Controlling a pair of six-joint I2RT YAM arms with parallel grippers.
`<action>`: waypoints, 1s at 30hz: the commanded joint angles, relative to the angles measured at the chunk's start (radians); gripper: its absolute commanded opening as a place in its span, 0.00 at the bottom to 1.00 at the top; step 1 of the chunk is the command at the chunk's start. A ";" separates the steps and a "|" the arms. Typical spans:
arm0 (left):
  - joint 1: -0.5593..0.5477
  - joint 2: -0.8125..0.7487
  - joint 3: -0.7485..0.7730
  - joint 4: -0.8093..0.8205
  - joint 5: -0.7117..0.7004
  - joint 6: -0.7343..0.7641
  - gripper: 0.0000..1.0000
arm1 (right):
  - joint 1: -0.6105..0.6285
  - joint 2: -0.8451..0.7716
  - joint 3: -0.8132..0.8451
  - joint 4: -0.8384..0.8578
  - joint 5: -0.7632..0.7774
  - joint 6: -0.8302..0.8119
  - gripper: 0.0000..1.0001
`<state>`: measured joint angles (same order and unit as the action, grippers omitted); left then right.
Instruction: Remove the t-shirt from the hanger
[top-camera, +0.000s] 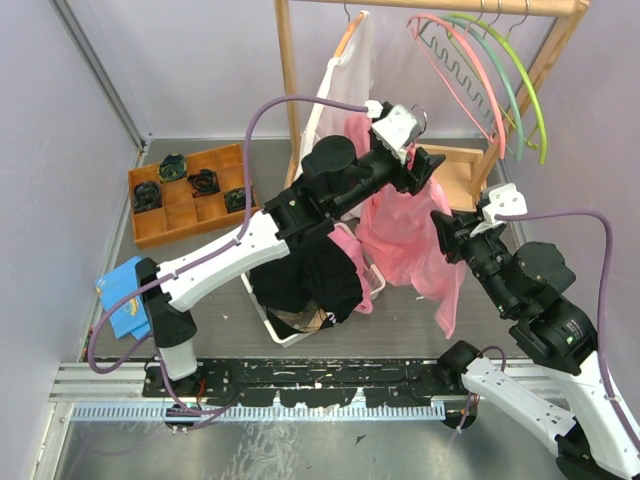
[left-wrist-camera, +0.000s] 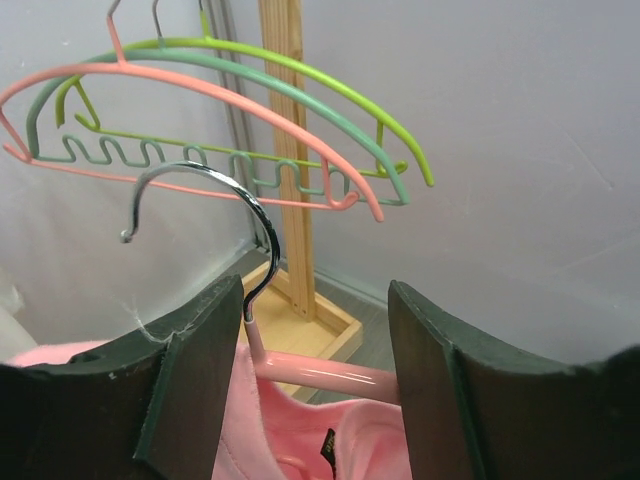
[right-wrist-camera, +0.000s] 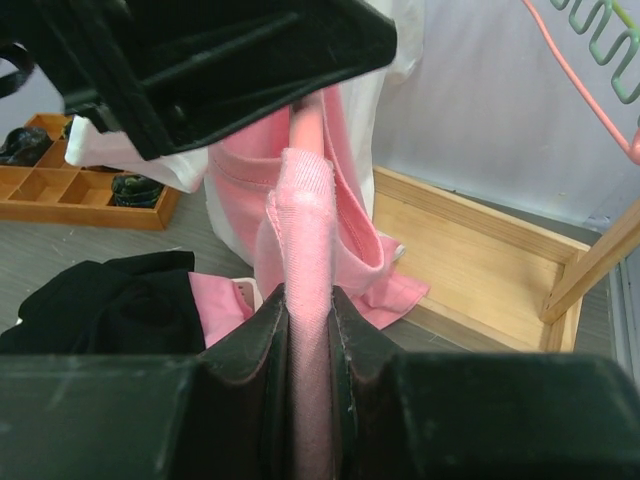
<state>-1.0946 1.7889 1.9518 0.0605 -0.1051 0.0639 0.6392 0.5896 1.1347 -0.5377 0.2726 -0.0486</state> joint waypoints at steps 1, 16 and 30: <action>0.007 0.020 0.036 0.018 -0.018 0.022 0.63 | -0.002 -0.013 0.021 0.103 -0.028 0.000 0.01; 0.009 -0.038 -0.046 0.033 -0.025 0.017 0.09 | -0.002 -0.034 0.025 0.106 -0.032 0.024 0.01; 0.020 -0.026 0.074 -0.037 -0.145 -0.031 0.00 | -0.002 0.021 0.108 -0.040 0.065 0.091 0.62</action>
<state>-1.0824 1.7847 1.9385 0.0124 -0.1947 0.0544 0.6392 0.5991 1.2015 -0.5770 0.2985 0.0109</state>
